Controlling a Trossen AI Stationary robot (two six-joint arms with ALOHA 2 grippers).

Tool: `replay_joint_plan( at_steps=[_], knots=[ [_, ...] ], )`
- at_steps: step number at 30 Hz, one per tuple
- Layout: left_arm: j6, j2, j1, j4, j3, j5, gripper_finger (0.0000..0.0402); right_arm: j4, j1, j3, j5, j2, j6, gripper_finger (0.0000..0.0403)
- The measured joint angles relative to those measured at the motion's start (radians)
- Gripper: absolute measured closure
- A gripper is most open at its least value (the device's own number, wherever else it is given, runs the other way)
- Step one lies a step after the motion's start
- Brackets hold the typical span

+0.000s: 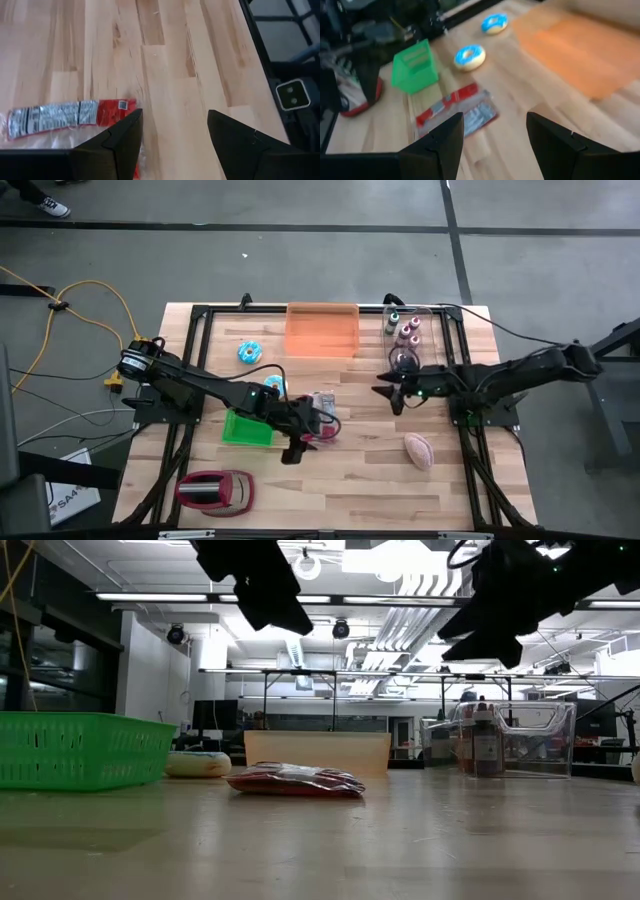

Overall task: Pick & Place Food Item
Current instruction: Put the popcorn bag into the orange bin

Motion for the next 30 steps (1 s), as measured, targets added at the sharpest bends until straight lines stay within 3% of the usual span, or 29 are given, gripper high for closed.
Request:
replay_joint_plan(
  at_steps=[7, 13, 20, 30],
  knots=[
    [-0.091, 0.0, 0.017, -0.012, 0.0, 0.022, 0.0187, 0.054, 0.047, 0.0, 0.0, 0.109, 0.006, 0.0199],
    [-0.138, 0.0, 0.103, -0.1, 0.0, 0.085, 0.0187, 0.155, 0.07, 0.0, -0.001, 0.195, 0.006, 0.0199],
    [-0.139, 0.0, 0.193, -0.139, 0.0, 0.078, 0.0188, 0.237, 0.077, -0.001, -0.053, 0.284, 0.006, 0.0199],
    [-0.133, 0.0, 0.173, -0.1, -0.084, 0.001, 0.0188, 0.279, 0.077, -0.001, -0.072, 0.366, 0.002, 0.0199]
  ],
)
